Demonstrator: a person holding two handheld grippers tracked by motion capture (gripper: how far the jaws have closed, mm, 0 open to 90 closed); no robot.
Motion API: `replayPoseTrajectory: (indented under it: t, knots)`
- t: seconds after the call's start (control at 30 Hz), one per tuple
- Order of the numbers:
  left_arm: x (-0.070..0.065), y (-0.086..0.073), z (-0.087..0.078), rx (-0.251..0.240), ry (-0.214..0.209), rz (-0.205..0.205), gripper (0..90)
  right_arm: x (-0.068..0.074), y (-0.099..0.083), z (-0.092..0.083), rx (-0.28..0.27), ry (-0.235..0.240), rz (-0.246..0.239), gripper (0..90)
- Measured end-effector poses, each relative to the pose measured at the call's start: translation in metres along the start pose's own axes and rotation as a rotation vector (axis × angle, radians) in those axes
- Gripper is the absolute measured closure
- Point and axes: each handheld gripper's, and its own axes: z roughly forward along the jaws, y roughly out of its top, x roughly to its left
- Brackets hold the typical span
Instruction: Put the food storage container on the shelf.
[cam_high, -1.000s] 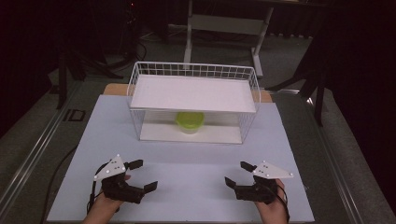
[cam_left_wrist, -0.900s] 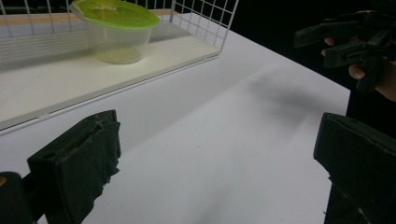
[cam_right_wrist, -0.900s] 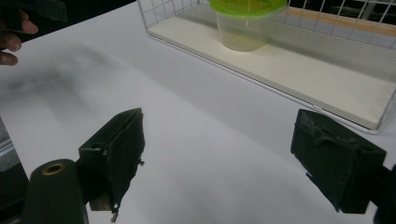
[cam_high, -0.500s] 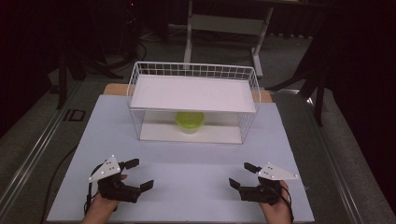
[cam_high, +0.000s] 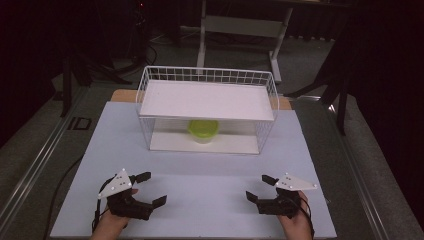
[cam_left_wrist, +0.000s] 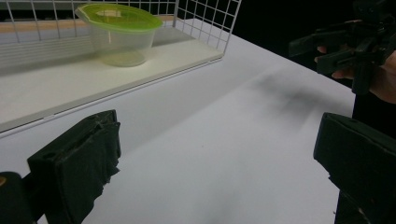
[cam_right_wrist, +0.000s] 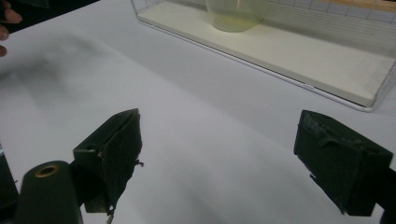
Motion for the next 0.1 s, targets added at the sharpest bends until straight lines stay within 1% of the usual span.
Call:
replayPoseTrajectory:
  t: [0.03, 0.1]
  knots:
    - [0.0000, 0.0000, -0.0001, -0.001, 0.000, -0.001, 1.5, -0.0001, -0.0001, 0.0004, 0.001, 0.012, 0.012, 15.0]
    - [0.0002, 0.0001, -0.0002, -0.001, -0.001, 0.002, 1.6, 0.0002, -0.0001, 0.0010, 0.005, 0.009, 0.011, 15.0]
